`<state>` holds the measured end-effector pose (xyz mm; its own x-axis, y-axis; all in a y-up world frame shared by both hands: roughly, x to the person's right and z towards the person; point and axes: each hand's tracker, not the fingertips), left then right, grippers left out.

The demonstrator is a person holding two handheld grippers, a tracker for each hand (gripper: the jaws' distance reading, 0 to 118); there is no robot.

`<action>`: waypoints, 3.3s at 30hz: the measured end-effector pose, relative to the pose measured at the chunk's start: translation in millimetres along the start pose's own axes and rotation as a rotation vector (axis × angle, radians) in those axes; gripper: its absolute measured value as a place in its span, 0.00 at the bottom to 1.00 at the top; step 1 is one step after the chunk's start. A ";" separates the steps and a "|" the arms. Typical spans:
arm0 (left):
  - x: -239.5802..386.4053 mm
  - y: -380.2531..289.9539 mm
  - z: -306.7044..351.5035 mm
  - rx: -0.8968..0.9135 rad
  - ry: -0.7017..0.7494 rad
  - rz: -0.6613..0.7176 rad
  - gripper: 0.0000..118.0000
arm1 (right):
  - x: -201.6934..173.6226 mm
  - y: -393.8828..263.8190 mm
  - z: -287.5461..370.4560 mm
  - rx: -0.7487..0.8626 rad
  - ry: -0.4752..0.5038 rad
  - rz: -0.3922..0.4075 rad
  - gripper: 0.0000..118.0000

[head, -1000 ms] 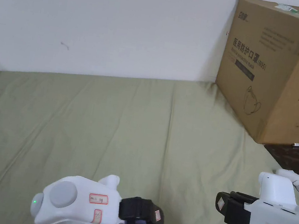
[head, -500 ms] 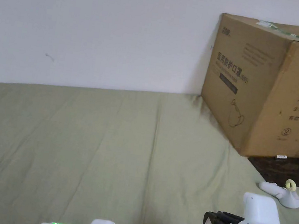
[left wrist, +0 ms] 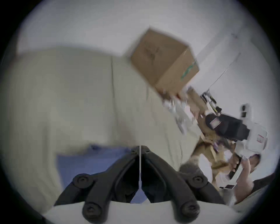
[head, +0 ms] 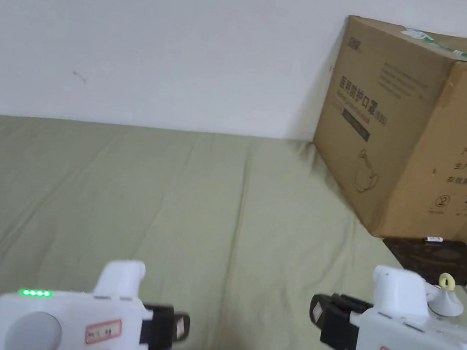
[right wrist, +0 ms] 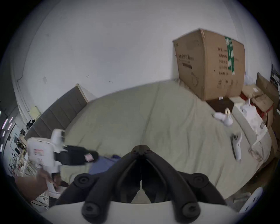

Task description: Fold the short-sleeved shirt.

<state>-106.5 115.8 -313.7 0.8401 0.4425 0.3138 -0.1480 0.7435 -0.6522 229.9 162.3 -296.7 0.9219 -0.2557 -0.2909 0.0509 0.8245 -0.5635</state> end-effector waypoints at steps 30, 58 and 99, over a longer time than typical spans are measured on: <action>14.0 -6.4 96.2 0.584 0.501 -0.168 0.01 | -49.9 13.3 -36.7 0.095 0.177 0.136 0.00; -224.8 -135.5 -41.1 -0.287 -0.531 0.697 1.00 | 16.6 -148.4 -173.9 -0.780 0.457 -0.264 0.00; -364.7 -3.0 242.3 -0.378 0.959 0.071 0.98 | -60.7 -53.9 -102.2 -0.588 0.368 0.001 0.00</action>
<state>-538.9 73.7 -259.0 0.9231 -0.2301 -0.3081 -0.1789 0.4522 -0.8738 132.0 81.8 -327.7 0.7265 -0.4955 -0.4761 -0.2622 0.4405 -0.8586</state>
